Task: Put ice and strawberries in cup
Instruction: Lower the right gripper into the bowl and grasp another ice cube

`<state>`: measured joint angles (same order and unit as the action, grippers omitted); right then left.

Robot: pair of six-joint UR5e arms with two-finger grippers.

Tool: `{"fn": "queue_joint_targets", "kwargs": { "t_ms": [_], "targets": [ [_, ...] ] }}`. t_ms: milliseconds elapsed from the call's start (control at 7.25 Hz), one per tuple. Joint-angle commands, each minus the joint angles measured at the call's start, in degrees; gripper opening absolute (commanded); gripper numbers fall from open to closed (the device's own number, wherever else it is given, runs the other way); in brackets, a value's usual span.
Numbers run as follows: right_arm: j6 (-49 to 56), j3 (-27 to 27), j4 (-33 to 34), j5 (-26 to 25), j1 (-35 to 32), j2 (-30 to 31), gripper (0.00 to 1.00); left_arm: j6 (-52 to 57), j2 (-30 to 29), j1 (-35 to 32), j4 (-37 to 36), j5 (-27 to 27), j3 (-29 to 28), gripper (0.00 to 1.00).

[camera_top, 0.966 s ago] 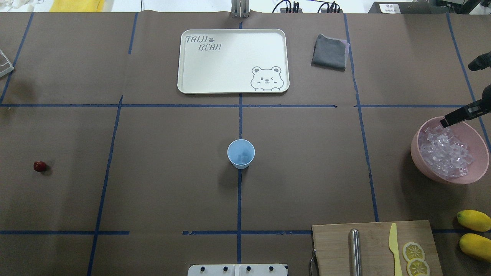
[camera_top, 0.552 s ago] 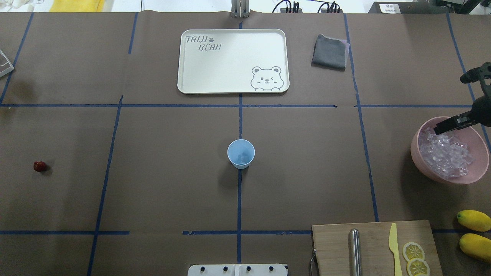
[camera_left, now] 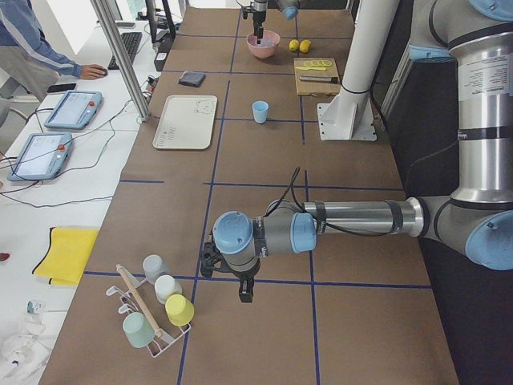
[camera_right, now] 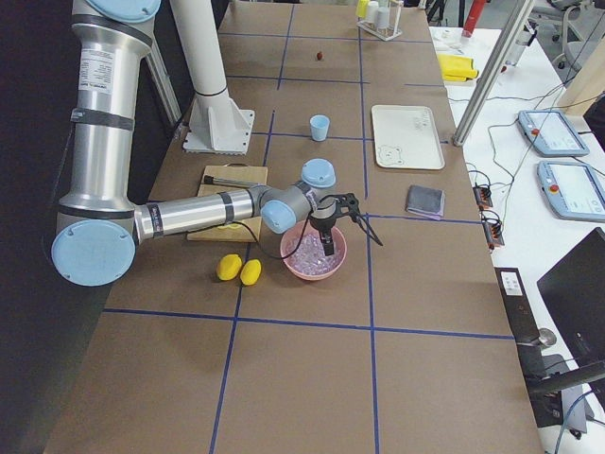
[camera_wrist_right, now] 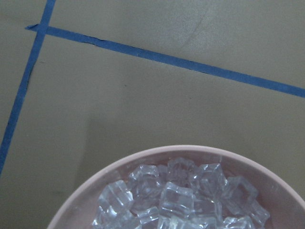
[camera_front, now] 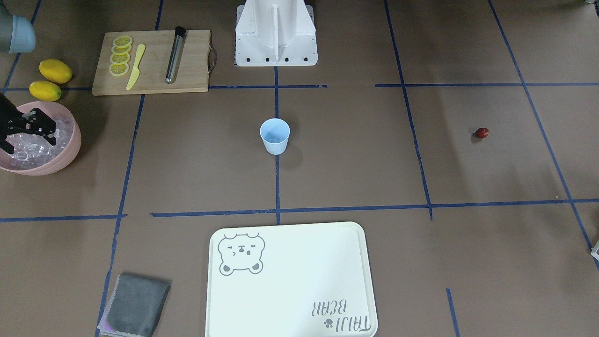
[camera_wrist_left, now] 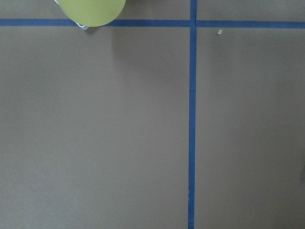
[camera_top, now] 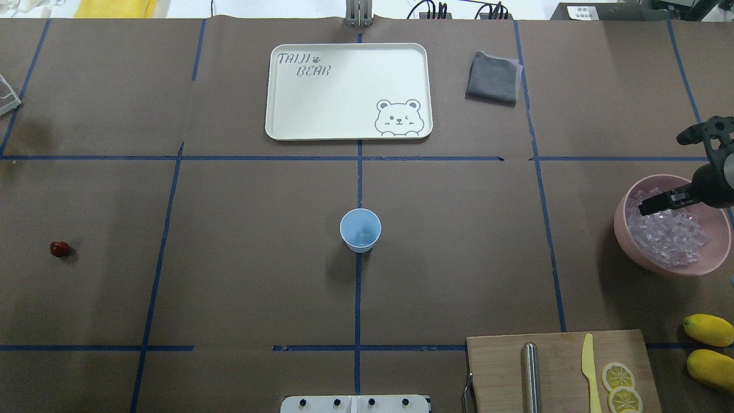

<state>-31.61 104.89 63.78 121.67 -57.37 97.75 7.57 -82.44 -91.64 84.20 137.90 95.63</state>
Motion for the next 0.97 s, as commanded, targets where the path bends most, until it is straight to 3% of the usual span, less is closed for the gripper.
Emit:
{"fn": "queue_joint_targets", "kwargs": {
  "t_ms": [0, 138, 552, 690, 828],
  "targets": [
    [-0.04, -0.13, -0.15, -0.12, 0.59, 0.07, 0.91, 0.08, 0.00, 0.06, 0.00, 0.00, 0.00, 1.00],
    [-0.04, -0.56, -0.15, -0.12, 0.68, 0.07, 0.82, -0.01, 0.00, 0.06, 0.00, 0.00, 0.00, 1.00],
    [0.40, -1.18, -0.15, -0.12, 0.68, 0.07, 0.79, -0.01, 0.00, 0.06, 0.00, 0.00, 0.00, 1.00],
    [0.14, -1.09, -0.15, -0.12, 0.68, -0.02, 0.67, -0.01, 0.00, 0.06, 0.00, 0.00, 0.00, 1.00],
    [0.05, -1.09, -0.15, -0.12, 0.68, -0.02, 0.31, 0.08, 0.00, 0.06, 0.00, 0.00, 0.08, 1.00]
  ]
}}
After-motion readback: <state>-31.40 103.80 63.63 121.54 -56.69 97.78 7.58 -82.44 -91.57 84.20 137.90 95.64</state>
